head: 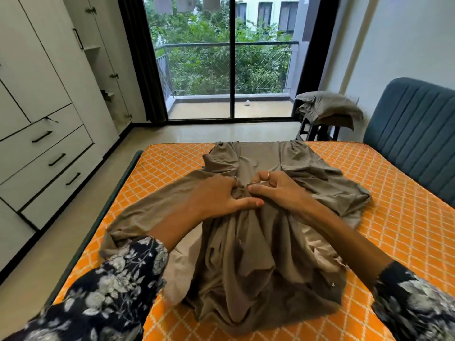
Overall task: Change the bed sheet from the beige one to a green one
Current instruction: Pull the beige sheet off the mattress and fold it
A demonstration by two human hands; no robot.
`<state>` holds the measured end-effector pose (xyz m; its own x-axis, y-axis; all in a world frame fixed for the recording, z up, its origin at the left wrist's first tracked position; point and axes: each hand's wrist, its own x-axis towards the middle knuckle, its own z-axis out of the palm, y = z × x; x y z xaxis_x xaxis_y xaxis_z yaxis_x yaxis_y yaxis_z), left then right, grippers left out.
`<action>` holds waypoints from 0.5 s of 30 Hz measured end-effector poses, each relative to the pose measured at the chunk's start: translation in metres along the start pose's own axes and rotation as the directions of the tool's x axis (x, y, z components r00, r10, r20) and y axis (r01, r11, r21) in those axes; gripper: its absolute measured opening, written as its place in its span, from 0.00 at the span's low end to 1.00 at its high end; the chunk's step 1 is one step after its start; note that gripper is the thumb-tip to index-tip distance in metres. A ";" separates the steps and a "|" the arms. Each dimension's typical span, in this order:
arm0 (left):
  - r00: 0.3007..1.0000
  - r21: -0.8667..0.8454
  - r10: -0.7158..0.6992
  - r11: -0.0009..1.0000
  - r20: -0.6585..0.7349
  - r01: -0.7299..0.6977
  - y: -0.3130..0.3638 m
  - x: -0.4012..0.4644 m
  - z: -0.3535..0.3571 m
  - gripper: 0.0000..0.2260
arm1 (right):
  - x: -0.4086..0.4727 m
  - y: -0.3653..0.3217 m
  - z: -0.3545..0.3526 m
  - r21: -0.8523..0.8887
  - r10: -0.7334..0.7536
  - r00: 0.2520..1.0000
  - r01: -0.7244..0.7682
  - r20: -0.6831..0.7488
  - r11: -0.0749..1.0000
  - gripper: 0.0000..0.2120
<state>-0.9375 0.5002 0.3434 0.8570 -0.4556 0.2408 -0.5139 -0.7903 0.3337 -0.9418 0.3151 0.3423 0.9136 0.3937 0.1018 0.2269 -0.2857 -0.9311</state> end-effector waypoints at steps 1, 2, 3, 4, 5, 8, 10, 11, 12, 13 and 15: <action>0.999 -0.009 0.038 0.999 0.017 -0.038 0.004 0.002 0.003 0.33 | -0.003 -0.001 -0.001 0.035 0.001 1.000 -0.001 0.014 0.999 0.07; 0.997 -0.028 0.071 0.997 0.036 -0.070 0.007 0.004 0.006 0.29 | -0.006 -0.003 -0.002 0.052 -0.003 1.000 0.002 0.020 0.999 0.06; 0.994 -0.046 0.094 0.995 0.055 -0.092 0.007 0.005 0.009 0.25 | -0.009 -0.003 -0.005 0.012 -0.015 1.000 0.015 0.012 1.000 0.05; 0.990 -0.059 0.112 0.993 0.081 -0.107 0.007 0.006 0.011 0.22 | -0.012 -0.002 -0.010 -0.078 -0.031 0.999 0.030 -0.009 0.996 0.05; 0.986 -0.068 0.132 0.990 0.104 -0.125 0.007 0.007 0.010 0.21 | -0.015 0.000 -0.014 -0.195 -0.056 0.998 0.050 -0.023 0.980 0.05; 0.979 -0.078 0.153 0.987 0.136 -0.143 0.002 0.007 0.006 0.22 | -0.028 0.015 -0.022 -0.328 -0.101 0.989 0.062 -0.105 0.943 0.05; 0.980 -0.096 0.152 0.985 0.129 -0.140 -0.004 0.007 0.004 0.24 | -0.040 0.029 -0.026 -0.283 -0.095 0.968 0.026 -0.233 0.959 0.05; 0.981 -0.105 0.157 0.984 0.115 -0.145 -0.008 0.006 0.003 0.24 | -0.046 0.036 -0.027 -0.270 -0.087 0.957 0.009 -0.278 0.963 0.05; 0.981 -0.102 0.163 0.983 0.102 -0.153 -0.010 0.005 0.002 0.24 | -0.052 0.043 -0.027 -0.262 -0.075 0.950 -0.008 -0.303 0.965 0.04; 0.981 -0.091 0.167 0.983 0.095 -0.158 -0.014 0.003 0.001 0.23 | -0.057 0.050 -0.026 -0.260 -0.067 0.947 -0.018 -0.315 0.965 0.04; 0.982 -0.056 0.162 0.986 0.096 -0.157 -0.020 0.001 0.000 0.24 | -0.065 0.064 -0.019 -0.249 -0.042 0.947 -0.041 -0.317 0.968 0.05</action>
<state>-0.9265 0.5157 0.3371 0.7622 -0.6146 0.2033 -0.6435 -0.6848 0.3420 -0.9806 0.2545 0.2832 0.9631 0.1080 0.2465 0.2665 -0.5101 -0.8178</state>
